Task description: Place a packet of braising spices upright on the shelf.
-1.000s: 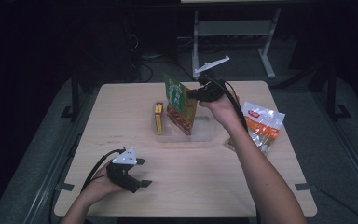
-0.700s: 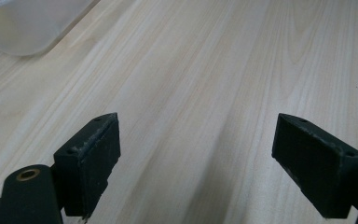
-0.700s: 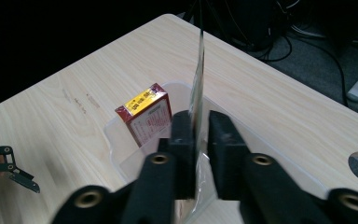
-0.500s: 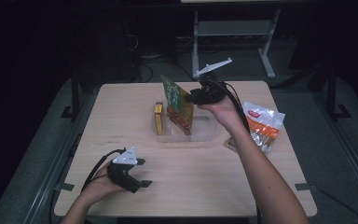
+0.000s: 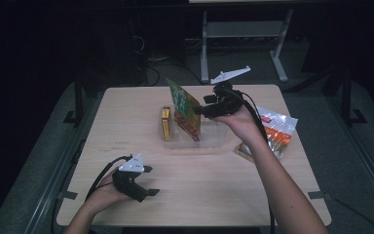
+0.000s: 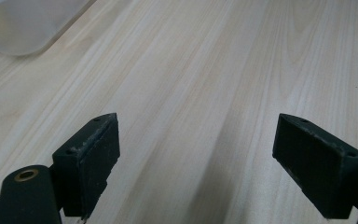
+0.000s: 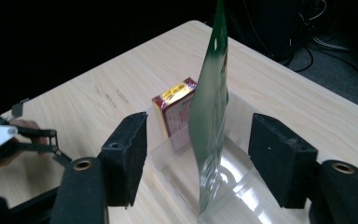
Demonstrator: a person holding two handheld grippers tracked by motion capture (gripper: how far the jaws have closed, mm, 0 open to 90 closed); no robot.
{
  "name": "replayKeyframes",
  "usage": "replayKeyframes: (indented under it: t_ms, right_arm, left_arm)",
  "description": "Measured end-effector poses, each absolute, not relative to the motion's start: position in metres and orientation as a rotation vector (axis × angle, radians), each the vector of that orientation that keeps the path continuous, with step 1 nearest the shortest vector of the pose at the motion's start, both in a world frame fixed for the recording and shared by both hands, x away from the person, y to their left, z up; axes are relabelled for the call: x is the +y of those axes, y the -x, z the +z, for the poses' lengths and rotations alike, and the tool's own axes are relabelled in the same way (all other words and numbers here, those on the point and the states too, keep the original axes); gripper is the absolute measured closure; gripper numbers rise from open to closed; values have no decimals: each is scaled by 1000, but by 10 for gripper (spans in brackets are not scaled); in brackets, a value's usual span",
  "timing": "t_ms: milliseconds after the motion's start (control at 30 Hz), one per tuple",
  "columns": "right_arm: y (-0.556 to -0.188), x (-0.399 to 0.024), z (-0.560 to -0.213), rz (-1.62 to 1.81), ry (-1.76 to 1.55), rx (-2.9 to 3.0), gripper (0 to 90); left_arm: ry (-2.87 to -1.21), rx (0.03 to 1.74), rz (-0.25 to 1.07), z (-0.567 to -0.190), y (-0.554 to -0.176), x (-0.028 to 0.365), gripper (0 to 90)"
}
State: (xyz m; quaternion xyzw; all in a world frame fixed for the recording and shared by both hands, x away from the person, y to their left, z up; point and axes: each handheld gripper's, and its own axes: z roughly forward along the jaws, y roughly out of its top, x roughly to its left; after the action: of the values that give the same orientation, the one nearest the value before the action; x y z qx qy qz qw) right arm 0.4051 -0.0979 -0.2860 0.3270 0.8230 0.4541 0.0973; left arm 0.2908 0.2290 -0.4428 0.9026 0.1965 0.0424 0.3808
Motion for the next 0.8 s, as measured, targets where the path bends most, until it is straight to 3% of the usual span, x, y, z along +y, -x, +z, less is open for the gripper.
replayKeyframes:
  t_ms: [433,800]
  right_arm:
    - [-378,-122,-310,1289,-938,2442,336]
    - [-357,-158,-349,1246,-1017,2416,380]
  left_arm:
    - [-2297,509,114,-442,-292,229,134]
    - [-2308,502,101,-443,-293,229,137]
